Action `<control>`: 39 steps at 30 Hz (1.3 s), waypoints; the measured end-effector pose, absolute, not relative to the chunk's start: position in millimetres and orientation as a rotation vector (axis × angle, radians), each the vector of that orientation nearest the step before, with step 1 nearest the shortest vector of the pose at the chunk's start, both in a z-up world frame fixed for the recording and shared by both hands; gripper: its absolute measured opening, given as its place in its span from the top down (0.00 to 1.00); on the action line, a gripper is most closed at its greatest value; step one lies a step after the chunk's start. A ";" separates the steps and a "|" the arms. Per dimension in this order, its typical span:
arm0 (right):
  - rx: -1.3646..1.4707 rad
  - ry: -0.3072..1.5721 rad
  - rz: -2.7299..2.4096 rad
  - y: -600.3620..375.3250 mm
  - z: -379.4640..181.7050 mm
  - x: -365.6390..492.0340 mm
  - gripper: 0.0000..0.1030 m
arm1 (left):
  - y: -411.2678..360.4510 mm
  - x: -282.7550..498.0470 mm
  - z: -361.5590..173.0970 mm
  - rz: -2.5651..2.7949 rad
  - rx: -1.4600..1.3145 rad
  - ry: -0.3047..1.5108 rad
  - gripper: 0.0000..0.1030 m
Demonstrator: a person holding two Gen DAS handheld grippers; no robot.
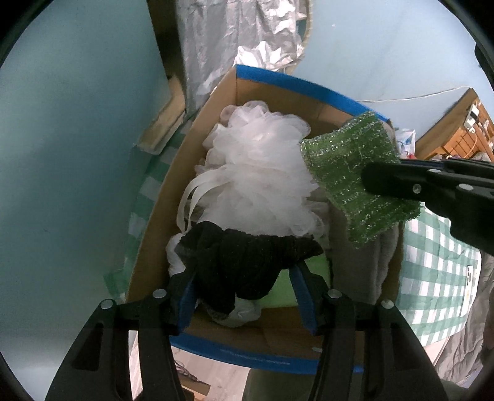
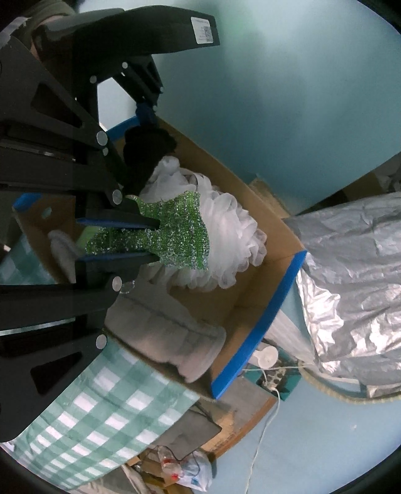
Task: Organize soft objects
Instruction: 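Lower the black sock and scrubber into the box and open both tools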
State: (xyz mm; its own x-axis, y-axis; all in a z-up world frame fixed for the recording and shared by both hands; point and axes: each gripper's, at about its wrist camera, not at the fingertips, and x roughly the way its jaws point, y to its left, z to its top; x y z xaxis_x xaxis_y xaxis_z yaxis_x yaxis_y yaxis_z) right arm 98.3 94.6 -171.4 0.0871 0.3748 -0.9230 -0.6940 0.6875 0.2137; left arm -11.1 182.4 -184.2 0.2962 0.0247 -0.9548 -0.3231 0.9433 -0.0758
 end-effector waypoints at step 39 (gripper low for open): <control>-0.200 1.052 0.645 18.6 -62.1 83.1 0.32 | 166.0 -36.7 -62.8 0.252 -0.258 1.054 0.13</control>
State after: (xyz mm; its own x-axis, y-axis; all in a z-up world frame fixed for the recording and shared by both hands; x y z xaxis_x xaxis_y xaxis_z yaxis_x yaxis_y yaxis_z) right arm 83.1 18.6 -62.1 0.3326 0.3972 -0.8553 -0.5814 0.8005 0.1457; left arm -36.7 166.0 -62.8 0.4710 0.0801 -0.8785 -0.3252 0.9415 -0.0885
